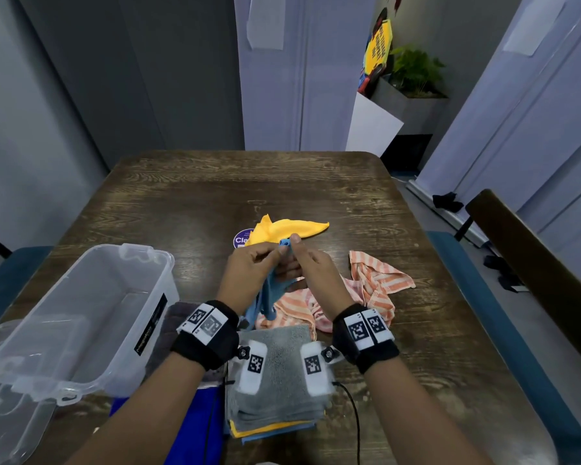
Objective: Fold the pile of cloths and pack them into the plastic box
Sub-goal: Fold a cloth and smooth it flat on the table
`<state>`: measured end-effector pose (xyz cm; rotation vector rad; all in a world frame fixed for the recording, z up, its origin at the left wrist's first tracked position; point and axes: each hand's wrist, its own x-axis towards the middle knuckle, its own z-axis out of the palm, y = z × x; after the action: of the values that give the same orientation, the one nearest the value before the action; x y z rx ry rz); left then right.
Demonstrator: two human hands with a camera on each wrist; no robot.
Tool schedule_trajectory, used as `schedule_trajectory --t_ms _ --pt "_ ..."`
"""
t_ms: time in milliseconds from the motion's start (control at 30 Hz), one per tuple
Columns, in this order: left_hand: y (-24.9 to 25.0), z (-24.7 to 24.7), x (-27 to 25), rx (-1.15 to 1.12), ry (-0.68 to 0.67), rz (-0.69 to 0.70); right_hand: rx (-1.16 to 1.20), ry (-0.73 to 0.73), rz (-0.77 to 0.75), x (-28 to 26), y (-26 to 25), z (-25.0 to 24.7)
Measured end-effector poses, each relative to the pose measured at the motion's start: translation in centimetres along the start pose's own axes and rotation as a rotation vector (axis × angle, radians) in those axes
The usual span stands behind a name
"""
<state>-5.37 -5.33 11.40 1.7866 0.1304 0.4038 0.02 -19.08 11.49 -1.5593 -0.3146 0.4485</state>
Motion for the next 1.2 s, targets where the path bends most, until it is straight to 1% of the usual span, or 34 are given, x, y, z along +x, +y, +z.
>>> schedule_trajectory --t_ms 133,200,267,333,500,567,667,733,800,867,900,967,1000,1033,1133,1200 --pt "-0.7 -0.1 0.3 0.015 -0.017 -0.048 0.101 0.003 0.078 0.1 0.0 -0.3" --pt "-0.8 0.1 0.3 0.043 0.004 -0.024 0.135 -0.019 0.101 0.2 0.1 -0.4" --pt "-0.5 0.4 0.1 0.005 -0.015 -0.018 0.151 -0.041 0.091 0.1 0.1 -0.6" --pt "-0.6 0.6 0.1 -0.074 -0.029 -0.048 0.167 -0.060 0.090 0.0 0.1 -0.8" --pt "-0.4 0.8 0.0 -0.114 0.013 -0.079 0.196 -0.080 0.105 0.0 0.3 -1.2" --pt "-0.4 0.7 0.1 -0.154 0.037 -0.121 0.218 -0.105 0.095 -0.1 0.5 -1.1" --pt "-0.6 0.4 0.3 -0.237 0.050 -0.194 0.223 -0.167 0.041 -0.1 0.9 -1.1" --pt "-0.5 0.4 0.5 -0.272 0.086 -0.241 0.199 -0.179 0.012 0.0 1.0 -1.1" --pt "-0.8 0.2 0.8 -0.271 0.194 -0.260 0.125 -0.164 0.021 0.3 1.1 -1.1" --pt "-1.0 -0.4 1.4 -0.177 0.314 -0.197 -0.026 -0.139 0.046 0.6 1.6 -1.4" --pt "-0.9 -0.8 1.8 -0.133 0.355 -0.160 -0.167 -0.124 0.028 0.7 2.1 -1.8" --pt "0.1 -1.7 2.6 -0.066 0.412 -0.080 -0.545 -0.127 -0.019 1.0 3.3 -2.7" --pt "1.0 -2.0 2.9 -0.022 0.430 -0.017 -0.710 -0.135 -0.013 1.1 4.0 -2.9" --pt "2.1 -2.3 3.0 0.032 0.429 0.056 -0.808 -0.120 0.018 1.0 4.8 -3.2" --pt "4.9 -3.3 3.0 0.223 0.409 0.259 -0.861 -0.034 0.149 1.2 7.4 -4.2" --pt "6.3 -4.1 2.9 0.289 0.429 0.336 -0.816 0.008 0.240 1.1 9.2 -4.8"
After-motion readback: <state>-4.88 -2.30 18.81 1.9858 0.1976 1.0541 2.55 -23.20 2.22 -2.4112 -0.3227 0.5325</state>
